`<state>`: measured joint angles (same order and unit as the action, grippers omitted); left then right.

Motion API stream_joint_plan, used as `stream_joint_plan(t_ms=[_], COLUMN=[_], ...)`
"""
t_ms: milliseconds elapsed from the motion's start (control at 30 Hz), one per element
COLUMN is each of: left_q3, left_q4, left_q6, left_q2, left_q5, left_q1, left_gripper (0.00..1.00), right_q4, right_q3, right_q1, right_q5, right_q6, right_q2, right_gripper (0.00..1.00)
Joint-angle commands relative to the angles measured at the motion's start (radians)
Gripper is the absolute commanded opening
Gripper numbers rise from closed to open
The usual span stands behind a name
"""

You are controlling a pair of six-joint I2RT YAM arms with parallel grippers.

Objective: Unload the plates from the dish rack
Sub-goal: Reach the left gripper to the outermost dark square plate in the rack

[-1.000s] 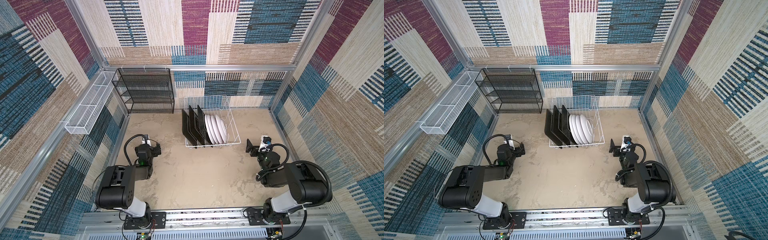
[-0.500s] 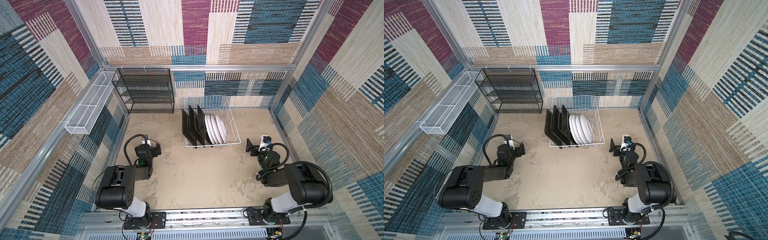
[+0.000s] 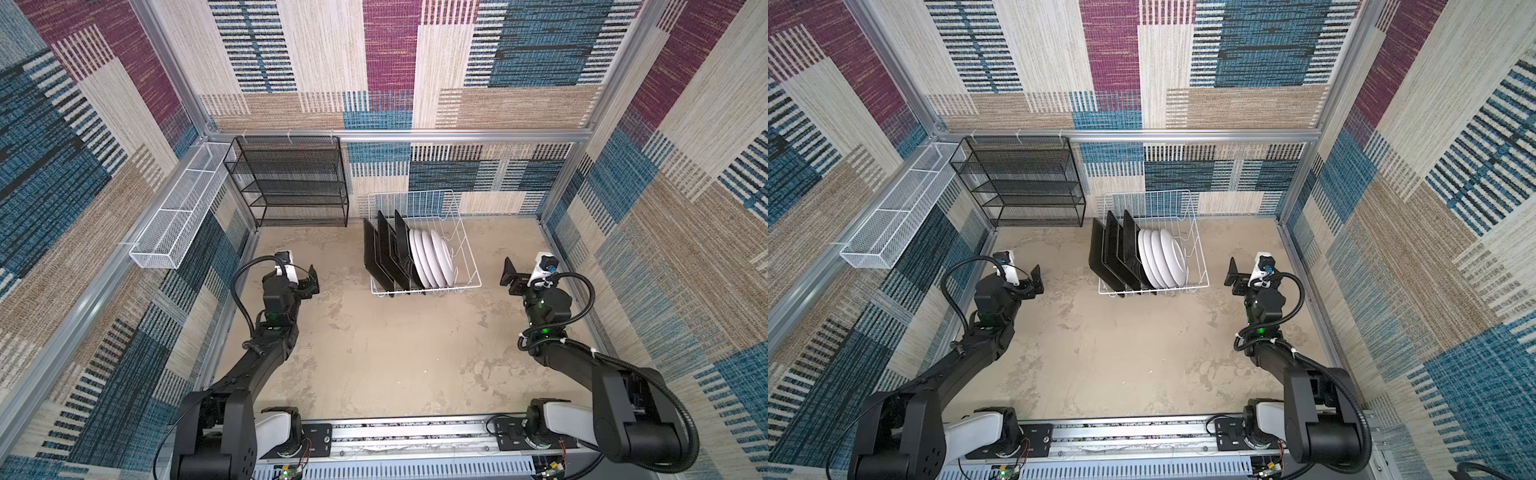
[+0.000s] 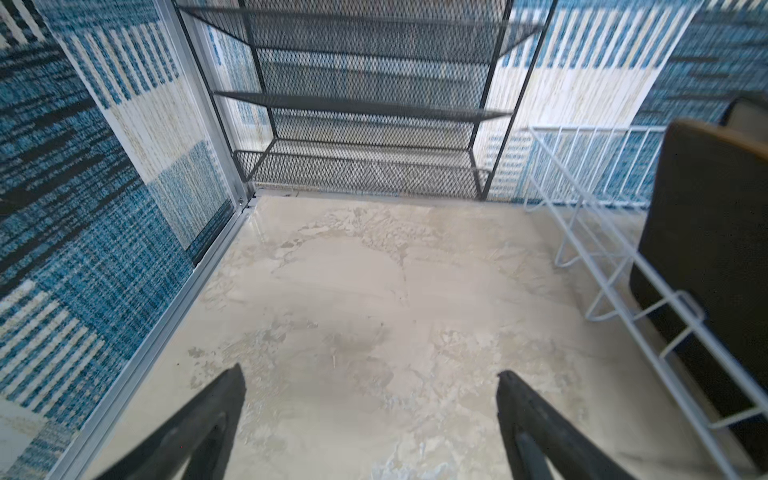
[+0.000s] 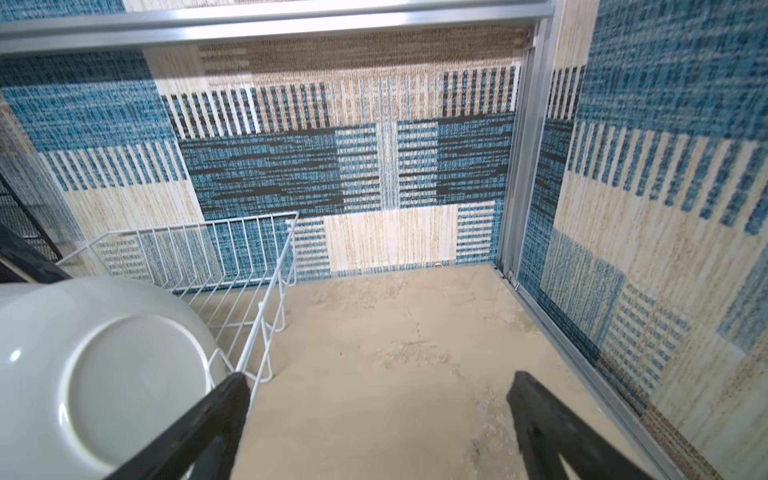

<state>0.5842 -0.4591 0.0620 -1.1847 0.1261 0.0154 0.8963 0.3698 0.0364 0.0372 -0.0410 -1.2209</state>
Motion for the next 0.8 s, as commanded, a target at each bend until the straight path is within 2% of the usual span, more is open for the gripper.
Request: stream_joint_plan(t_ms=[0, 167, 267, 400, 533, 767], left_q3=[0.104, 0.281, 0.387, 0.526, 0.66, 0.872], left_q4=[0.232, 0.451, 0.567, 0.707, 0.847, 1.057], left_q6=[0.159, 0.266, 0.26, 0.234, 0.214, 0.231], left_q2=[0.016, -0.004, -0.027, -0.073, -0.152, -0.32], left_q5=[0.002, -0.102, -0.161, -0.192, -0.186, -0.192], left_q1=[0.001, 0.012, 0.032, 0.082, 0.164, 0.287], left_gripper=[0.94, 0.93, 0.92, 0.93, 0.93, 0.93], right_q4=[-0.17, -0.405, -0.467, -0.56, -0.632, -0.683], right_q3=[0.065, 0.195, 0.228, 0.281, 0.331, 0.378], right_q1=[-0.001, -0.001, -0.004, -0.008, -0.009, -0.012], right_q5=[-0.034, -0.148, -0.225, -0.283, -0.391, -0.486], right_q6=[-0.037, -0.086, -0.113, -0.128, -0.12, -0.117], right_q2=[0.047, 0.086, 0.104, 0.112, 0.097, 0.083], right_gripper=[0.99, 0.99, 0.99, 0.99, 0.99, 0.99])
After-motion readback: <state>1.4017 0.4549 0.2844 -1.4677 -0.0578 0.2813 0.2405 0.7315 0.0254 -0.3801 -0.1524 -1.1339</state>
